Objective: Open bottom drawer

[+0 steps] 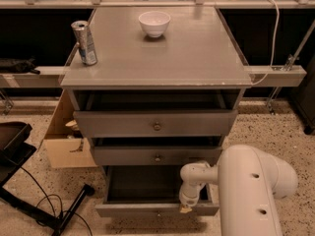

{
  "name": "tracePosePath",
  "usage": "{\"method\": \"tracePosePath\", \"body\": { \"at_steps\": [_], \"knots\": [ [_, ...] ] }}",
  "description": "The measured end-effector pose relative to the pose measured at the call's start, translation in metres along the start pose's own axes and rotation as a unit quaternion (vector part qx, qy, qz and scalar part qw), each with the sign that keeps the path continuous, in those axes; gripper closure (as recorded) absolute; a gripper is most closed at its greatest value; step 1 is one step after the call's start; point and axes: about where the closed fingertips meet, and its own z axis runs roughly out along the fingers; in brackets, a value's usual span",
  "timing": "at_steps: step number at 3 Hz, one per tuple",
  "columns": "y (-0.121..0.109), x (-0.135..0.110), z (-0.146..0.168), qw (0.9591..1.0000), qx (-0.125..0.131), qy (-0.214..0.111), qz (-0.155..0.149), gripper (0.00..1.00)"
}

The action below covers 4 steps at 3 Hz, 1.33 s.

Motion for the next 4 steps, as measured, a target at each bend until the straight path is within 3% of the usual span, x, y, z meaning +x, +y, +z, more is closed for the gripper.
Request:
{"method": "tracePosePath", "body": {
  "at_steps": [2, 3, 4],
  "knots": [
    [-0.009, -0.001, -0.003, 1.0, 0.001, -0.001, 0.0, 1.0],
    [-0.014, -0.002, -0.011, 0.9999, 0.014, -0.007, 0.004, 1.0],
    [-0.007, -0.001, -0.012, 0.9999, 0.011, -0.005, 0.006, 1.0]
  ]
}}
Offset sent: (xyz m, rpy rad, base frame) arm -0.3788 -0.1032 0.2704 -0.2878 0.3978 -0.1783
